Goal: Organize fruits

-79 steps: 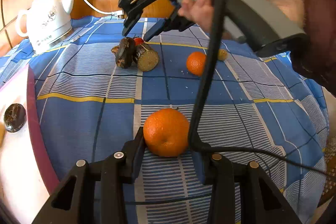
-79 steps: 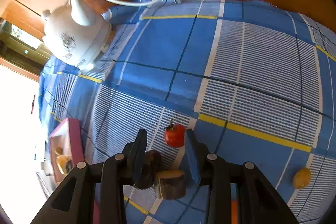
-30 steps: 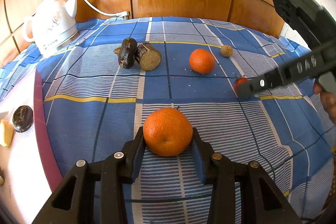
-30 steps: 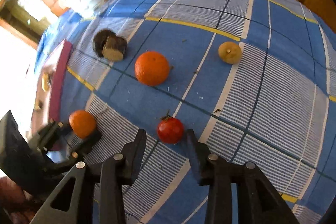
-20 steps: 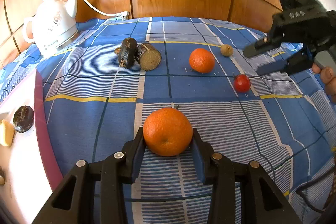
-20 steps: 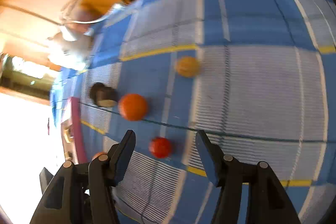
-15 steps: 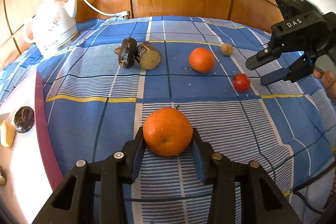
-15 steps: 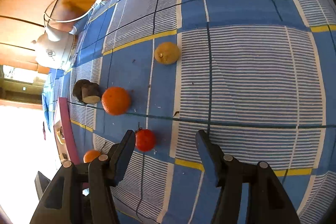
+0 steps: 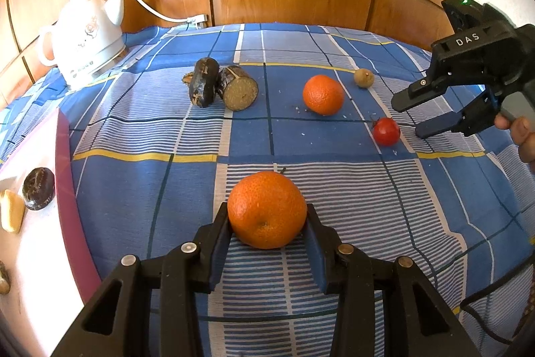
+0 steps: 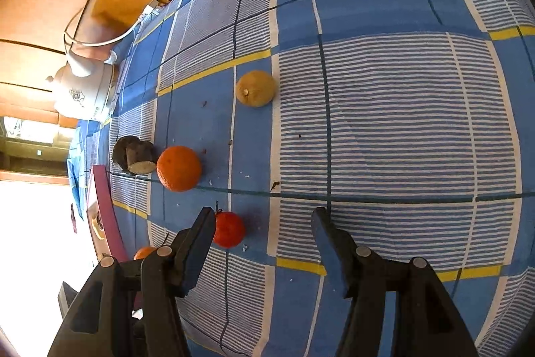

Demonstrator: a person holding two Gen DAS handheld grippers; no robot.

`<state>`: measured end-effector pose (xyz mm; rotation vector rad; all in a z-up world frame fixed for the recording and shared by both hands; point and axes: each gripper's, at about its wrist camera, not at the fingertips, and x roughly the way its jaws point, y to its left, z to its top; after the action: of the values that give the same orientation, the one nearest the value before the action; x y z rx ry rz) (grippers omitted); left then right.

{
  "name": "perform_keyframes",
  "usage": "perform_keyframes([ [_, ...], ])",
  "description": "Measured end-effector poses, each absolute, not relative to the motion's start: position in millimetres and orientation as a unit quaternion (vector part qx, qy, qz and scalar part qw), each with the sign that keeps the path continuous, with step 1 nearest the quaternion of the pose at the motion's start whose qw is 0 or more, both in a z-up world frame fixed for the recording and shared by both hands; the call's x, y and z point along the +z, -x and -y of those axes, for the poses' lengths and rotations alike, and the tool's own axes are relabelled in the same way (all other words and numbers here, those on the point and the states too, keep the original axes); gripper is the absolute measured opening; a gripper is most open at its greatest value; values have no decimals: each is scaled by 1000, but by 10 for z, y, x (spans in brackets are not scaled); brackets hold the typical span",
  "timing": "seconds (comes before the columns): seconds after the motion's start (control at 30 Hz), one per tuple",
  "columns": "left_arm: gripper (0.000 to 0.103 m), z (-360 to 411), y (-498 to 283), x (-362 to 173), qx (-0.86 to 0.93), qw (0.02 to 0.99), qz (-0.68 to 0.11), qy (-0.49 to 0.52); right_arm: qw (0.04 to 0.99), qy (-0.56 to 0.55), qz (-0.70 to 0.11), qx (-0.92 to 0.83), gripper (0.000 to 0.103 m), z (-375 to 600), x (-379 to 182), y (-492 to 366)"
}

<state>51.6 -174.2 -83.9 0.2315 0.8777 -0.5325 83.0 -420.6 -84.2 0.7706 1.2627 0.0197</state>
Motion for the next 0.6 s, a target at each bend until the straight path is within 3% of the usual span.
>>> perform_keyframes([
  [0.33,42,1743,-522,-840,-254,864,-420,-109,736,-375,-563,14,65,4244,-870,-819],
  [0.53,42,1745,-524,-846,-253,864,-423,-107,750,-364,-552,34,87,4141,-855,-859],
  [0.6,42,1747,-535,-848,-254,863,-425,-104,755,-354,-551,35,88,4100,-844,-865],
])
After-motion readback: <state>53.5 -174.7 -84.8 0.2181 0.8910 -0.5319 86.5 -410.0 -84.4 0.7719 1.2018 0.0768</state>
